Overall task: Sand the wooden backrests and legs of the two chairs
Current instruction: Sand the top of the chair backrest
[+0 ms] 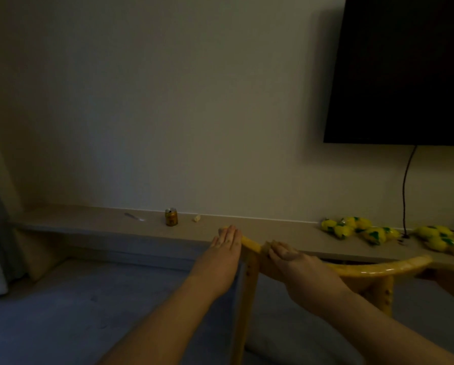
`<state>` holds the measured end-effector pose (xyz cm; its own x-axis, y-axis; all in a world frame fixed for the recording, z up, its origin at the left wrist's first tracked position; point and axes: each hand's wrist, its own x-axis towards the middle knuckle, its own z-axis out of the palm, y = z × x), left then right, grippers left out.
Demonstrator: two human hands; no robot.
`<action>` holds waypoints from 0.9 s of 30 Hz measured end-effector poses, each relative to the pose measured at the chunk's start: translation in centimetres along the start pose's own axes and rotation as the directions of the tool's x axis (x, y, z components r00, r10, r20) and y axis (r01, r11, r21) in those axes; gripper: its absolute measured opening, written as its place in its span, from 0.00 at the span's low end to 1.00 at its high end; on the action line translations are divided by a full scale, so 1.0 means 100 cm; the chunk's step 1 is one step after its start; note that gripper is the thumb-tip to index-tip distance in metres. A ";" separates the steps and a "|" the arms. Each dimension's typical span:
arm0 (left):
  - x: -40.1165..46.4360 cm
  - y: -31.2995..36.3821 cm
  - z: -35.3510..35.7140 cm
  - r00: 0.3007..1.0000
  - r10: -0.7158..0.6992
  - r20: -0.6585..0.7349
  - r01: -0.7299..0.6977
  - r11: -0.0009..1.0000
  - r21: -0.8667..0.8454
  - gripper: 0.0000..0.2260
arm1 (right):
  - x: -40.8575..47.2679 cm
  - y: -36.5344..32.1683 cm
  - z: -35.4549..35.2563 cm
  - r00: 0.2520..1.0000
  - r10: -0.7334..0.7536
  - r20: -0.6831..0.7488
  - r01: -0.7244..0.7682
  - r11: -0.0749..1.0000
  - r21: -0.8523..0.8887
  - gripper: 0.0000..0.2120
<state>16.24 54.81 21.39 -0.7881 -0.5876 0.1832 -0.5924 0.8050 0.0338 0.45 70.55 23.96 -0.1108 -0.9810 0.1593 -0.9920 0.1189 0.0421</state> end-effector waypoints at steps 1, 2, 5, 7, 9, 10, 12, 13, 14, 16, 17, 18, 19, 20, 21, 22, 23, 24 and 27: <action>0.000 0.001 0.000 1.000 -0.005 0.001 0.005 1.000 0.006 0.37 | 0.005 -0.005 -0.001 1.000 -0.007 -0.010 0.007 1.000 -0.010 0.34; 0.000 0.002 0.001 1.000 -0.007 0.000 0.007 1.000 0.014 0.37 | 0.012 -0.012 -0.001 1.000 -0.023 -0.021 0.022 1.000 -0.023 0.33; 0.001 0.001 0.004 1.000 -0.015 -0.019 0.016 0.999 0.040 0.35 | 0.033 -0.030 -0.002 0.996 -0.082 -0.042 0.081 0.996 -0.024 0.32; 0.000 0.000 0.006 0.999 -0.018 -0.033 0.020 0.999 0.042 0.36 | 0.035 -0.027 -0.004 0.994 -0.098 -0.052 0.098 0.995 0.010 0.33; -0.001 -0.002 0.008 0.999 -0.010 -0.035 0.011 0.999 0.036 0.37 | 0.021 -0.014 -0.002 0.995 -0.087 -0.040 0.088 0.996 0.023 0.34; -0.001 -0.002 0.009 0.999 -0.010 -0.039 0.011 0.999 0.033 0.37 | 0.013 -0.007 0.001 0.997 -0.073 -0.032 0.074 0.997 0.022 0.36; -0.001 -0.001 0.012 0.998 -0.014 -0.054 0.014 1.000 0.016 0.37 | 0.000 0.001 0.007 0.999 -0.045 -0.019 0.045 0.999 0.010 0.37; -0.001 0.000 0.014 0.998 -0.019 -0.063 0.019 1.000 0.003 0.37 | -0.002 0.002 0.008 0.999 -0.039 -0.014 0.039 0.999 -0.003 0.37; -0.001 0.001 0.015 0.997 -0.024 -0.067 0.024 1.000 -0.007 0.37 | 0.000 -0.001 0.008 0.999 -0.039 -0.018 0.039 0.999 -0.011 0.36; -0.002 0.003 0.015 0.998 -0.030 -0.063 0.030 1.000 -0.005 0.36 | 0.012 -0.014 0.004 0.997 -0.065 -0.044 0.064 0.998 -0.020 0.34; -0.002 0.003 0.015 0.998 -0.034 -0.061 0.034 0.999 -0.003 0.36 | 0.019 -0.021 0.002 0.995 -0.087 -0.054 0.085 0.996 -0.027 0.33; -0.002 0.003 0.015 0.997 -0.039 -0.062 0.039 0.999 -0.009 0.36 | 0.025 -0.028 0.000 0.993 -0.105 -0.056 0.104 0.994 -0.030 0.33; -0.002 0.003 0.015 0.997 -0.045 -0.065 0.044 0.999 -0.018 0.37 | 0.029 -0.031 -0.001 0.991 -0.120 -0.057 0.119 0.992 -0.030 0.33; -0.003 0.002 0.014 0.997 -0.042 -0.069 0.041 0.999 -0.023 0.38 | 0.031 -0.031 -0.001 0.990 -0.131 -0.059 0.130 0.991 -0.025 0.33; -0.004 0.002 0.014 0.997 -0.034 -0.069 0.032 0.999 -0.027 0.38 | 0.027 -0.027 -0.001 0.990 -0.131 -0.056 0.130 0.991 -0.017 0.33; -0.004 0.001 0.014 0.997 -0.028 -0.072 0.025 0.999 -0.035 0.39 | 0.020 -0.020 -0.001 0.992 -0.119 -0.050 0.119 0.993 -0.006 0.34; -0.004 0.001 0.014 0.997 -0.026 -0.077 0.023 0.999 -0.042 0.40 | 0.013 -0.012 0.000 0.994 -0.098 -0.047 0.098 0.995 0.006 0.35; -0.004 0.001 0.014 0.997 -0.025 -0.079 0.021 0.999 -0.046 0.40 | 0.004 -0.004 0.001 0.996 -0.071 -0.045 0.071 0.997 0.015 0.36; -0.004 0.004 0.014 0.997 -0.031 -0.071 0.027 0.998 -0.053 0.39 | -0.008 0.005 0.005 0.999 -0.007 -0.044 0.007 1.000 0.003 0.37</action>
<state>16.06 55.27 19.98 -0.7555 -0.6049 0.2515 -0.6038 0.7919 0.0911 -0.03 71.33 23.38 -0.1014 -0.9740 0.2027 -0.9929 0.1118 0.0406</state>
